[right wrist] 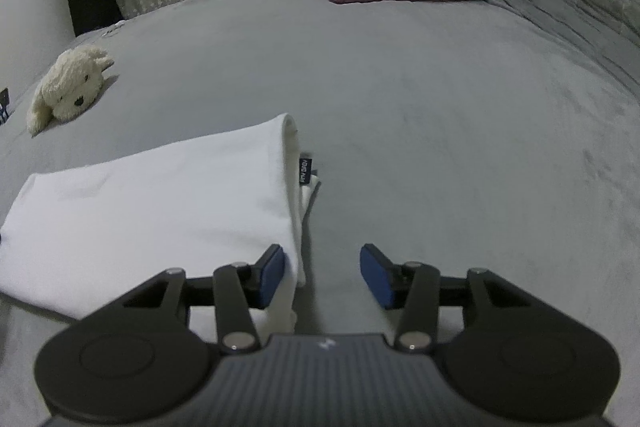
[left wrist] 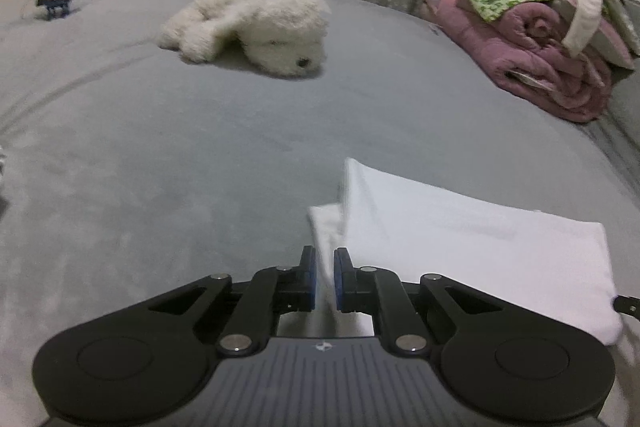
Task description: Fold clothes
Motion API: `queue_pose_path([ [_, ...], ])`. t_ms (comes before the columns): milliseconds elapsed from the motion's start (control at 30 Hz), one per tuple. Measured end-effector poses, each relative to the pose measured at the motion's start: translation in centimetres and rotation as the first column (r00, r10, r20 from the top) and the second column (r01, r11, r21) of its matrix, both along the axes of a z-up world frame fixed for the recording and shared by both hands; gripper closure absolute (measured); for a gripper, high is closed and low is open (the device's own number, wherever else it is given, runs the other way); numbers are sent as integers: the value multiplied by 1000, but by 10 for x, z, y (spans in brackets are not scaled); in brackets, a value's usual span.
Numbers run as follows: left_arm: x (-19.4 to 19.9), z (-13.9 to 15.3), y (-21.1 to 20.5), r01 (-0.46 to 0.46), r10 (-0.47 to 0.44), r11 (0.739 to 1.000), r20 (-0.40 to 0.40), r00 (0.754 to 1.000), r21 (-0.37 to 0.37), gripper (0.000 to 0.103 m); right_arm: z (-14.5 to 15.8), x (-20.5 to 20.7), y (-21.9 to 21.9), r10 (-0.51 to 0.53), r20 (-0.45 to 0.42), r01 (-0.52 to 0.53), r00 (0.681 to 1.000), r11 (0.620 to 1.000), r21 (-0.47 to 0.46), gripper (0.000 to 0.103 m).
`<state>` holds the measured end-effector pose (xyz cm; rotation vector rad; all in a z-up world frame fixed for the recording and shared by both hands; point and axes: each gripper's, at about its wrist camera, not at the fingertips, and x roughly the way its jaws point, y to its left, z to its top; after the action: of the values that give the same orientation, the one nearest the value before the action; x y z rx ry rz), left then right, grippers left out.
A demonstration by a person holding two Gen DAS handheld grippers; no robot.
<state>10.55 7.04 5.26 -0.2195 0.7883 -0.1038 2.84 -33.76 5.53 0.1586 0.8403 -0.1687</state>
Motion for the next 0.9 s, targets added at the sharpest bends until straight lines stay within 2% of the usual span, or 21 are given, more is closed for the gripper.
queue_pose_path([
  [67,1,-1,1,2,-2,1000,-11,1000,-8,93,0,0,5,15,0,-15,1000,999,-41,59],
  [400,0,-1,-1,5,-5,1000,-17,1000,-3,93,8,-3,0,-26,30,27,999,998,-64,58],
  [533,-1,0,-1,14,-15,1000,-22,1000,-12,93,10,-7,-8,-18,53,13,998,995,96,58],
  [600,-1,1,4,3,-4,999,-11,1000,-50,93,8,-8,-13,-22,42,14,999,982,186,58],
  [667,0,1,7,-7,6,997,-8,1000,-75,89,5,-8,-16,-30,23,24,999,974,225,58],
  [733,3,-5,6,-1,-2,996,-36,999,-90,85,1,-7,-16,-19,5,17,1000,974,224,59],
  [833,4,-10,0,12,-15,997,-37,999,-82,85,-6,-3,-14,2,-10,1,1000,965,261,81],
  [900,2,-9,-4,26,-28,998,-20,999,-55,86,-1,-5,-12,9,19,-13,1000,971,237,87],
])
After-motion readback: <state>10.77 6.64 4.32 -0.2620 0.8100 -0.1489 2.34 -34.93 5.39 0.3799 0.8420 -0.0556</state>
